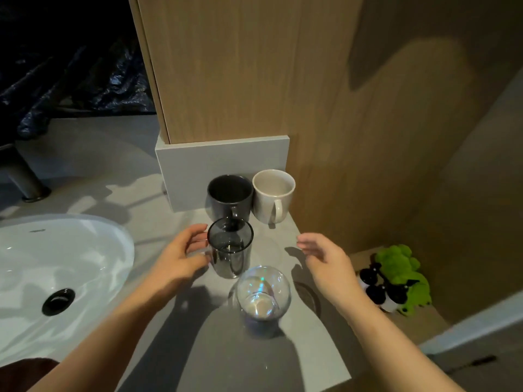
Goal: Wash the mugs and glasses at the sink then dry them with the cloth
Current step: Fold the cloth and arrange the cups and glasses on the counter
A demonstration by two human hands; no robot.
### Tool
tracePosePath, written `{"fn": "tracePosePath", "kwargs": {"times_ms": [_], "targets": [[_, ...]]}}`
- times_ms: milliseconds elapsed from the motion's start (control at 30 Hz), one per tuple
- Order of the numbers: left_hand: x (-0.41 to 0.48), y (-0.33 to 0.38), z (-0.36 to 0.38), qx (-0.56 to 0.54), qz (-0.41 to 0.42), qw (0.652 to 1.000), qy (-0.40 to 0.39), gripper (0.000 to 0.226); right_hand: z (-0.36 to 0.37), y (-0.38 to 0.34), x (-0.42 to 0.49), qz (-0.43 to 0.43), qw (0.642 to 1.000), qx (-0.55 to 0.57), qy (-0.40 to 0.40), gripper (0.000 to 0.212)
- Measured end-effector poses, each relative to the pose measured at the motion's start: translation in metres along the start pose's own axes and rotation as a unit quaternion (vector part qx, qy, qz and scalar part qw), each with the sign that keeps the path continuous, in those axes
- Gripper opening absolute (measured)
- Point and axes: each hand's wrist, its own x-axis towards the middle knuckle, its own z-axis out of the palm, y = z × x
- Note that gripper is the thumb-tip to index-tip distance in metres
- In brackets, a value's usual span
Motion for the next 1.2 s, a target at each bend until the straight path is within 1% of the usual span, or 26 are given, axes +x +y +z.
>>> {"fn": "tracePosePath", "kwargs": {"times_ms": [67, 100, 133, 167, 233, 300, 367, 400, 467, 600, 667, 833, 933, 1100, 1200], "targets": [[-0.005, -0.005, 0.001, 0.024, 0.010, 0.999, -0.047, 0.079, 0.001, 0.007, -0.022, 0.017, 1.000, -0.002, -0.025, 0.057], [-0.006, -0.006, 0.003, 0.034, 0.010, 0.998, -0.059, 0.089, 0.001, 0.009, -0.032, 0.026, 0.998, -0.012, -0.051, 0.059], [-0.006, -0.006, 0.006, 0.041, 0.008, 0.997, -0.060, 0.093, 0.001, 0.009, -0.040, 0.034, 0.996, -0.022, -0.083, 0.061], [-0.005, -0.008, 0.009, 0.042, 0.008, 0.998, -0.053, 0.092, 0.001, 0.010, -0.048, 0.041, 0.992, -0.038, -0.117, 0.066], [-0.003, -0.008, 0.016, 0.045, 0.026, 0.998, -0.031, 0.085, 0.002, 0.010, -0.060, 0.046, 0.981, -0.086, -0.165, 0.087], [0.001, -0.010, 0.019, 0.044, 0.046, 0.998, -0.003, 0.084, 0.008, 0.008, -0.069, 0.054, 0.978, -0.110, -0.170, 0.107], [0.004, -0.010, 0.022, 0.059, 0.052, 0.997, 0.021, 0.081, 0.018, 0.006, -0.074, 0.064, 0.982, -0.098, -0.147, 0.116], [0.005, -0.010, 0.022, 0.072, 0.052, 0.996, 0.031, 0.076, 0.023, 0.006, -0.076, 0.068, 0.985, -0.084, -0.133, 0.116], [0.005, -0.007, 0.023, 0.094, 0.054, 0.993, 0.047, 0.068, 0.032, 0.003, -0.077, 0.064, 0.991, -0.048, -0.105, 0.107], [0.000, 0.001, 0.021, 0.128, 0.058, 0.988, 0.064, 0.065, 0.042, -0.004, -0.077, 0.036, 0.996, 0.042, -0.066, 0.077], [-0.003, 0.000, 0.014, 0.124, 0.045, 0.989, 0.065, 0.065, 0.044, -0.006, -0.077, 0.034, 0.997, 0.051, -0.049, 0.071], [-0.011, -0.009, -0.011, 0.097, 0.022, 0.991, 0.086, 0.070, 0.055, -0.010, -0.070, 0.038, 0.997, 0.061, -0.033, 0.070], [-0.018, -0.005, -0.029, 0.096, 0.027, 0.989, 0.110, 0.069, 0.067, -0.021, -0.057, 0.034, 0.997, 0.071, -0.019, 0.072], [-0.018, 0.004, -0.060, 0.108, 0.030, 0.981, 0.160, 0.066, 0.089, -0.054, -0.027, 0.004, 0.997, 0.062, -0.037, 0.070], [-0.017, 0.009, -0.077, 0.121, 0.028, 0.976, 0.179, 0.069, 0.108, -0.066, -0.008, -0.005, 0.998, 0.044, -0.045, 0.070]]}}
